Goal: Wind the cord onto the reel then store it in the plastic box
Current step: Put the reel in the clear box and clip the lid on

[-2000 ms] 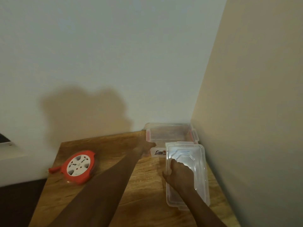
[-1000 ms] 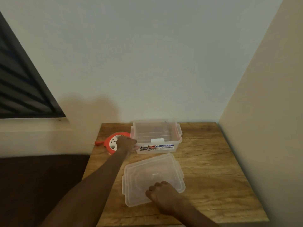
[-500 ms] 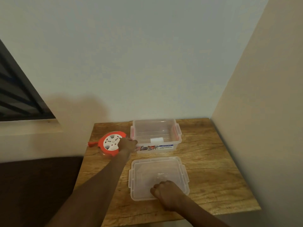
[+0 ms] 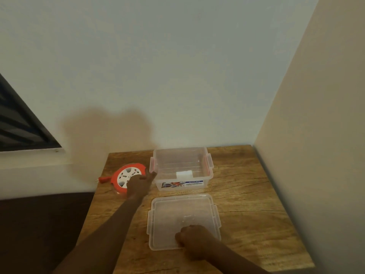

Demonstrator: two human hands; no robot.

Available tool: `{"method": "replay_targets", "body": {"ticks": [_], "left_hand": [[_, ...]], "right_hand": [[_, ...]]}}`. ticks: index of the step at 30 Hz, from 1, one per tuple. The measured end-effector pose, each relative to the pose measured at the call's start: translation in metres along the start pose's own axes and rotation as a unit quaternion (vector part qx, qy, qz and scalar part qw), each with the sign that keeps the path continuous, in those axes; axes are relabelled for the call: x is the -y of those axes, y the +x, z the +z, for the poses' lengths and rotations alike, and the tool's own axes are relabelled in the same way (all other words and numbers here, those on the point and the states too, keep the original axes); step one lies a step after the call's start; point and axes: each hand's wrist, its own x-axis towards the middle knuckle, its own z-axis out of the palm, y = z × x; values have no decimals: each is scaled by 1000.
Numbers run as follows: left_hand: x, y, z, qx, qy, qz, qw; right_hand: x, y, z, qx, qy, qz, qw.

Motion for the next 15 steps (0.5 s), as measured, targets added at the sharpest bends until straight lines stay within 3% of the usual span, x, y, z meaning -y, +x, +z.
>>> {"method": "replay_targets", "body": {"ticks": [3,6,12,15], "left_hand": [[14,6,-12,-68,65,-38,995],[24,14,-33,-120,38,-80,989],[39,21,-83,-168,34,-34,985],[39,28,-102,-153,87,-7,984]], "right_hand": [[-7,6,-3,11,14,-30,999],[-8,20,-9,-18,73,-41,996],[9,76,-39,-100,238,-6,966],[18,103,-57,-148,359,6,921]]}}
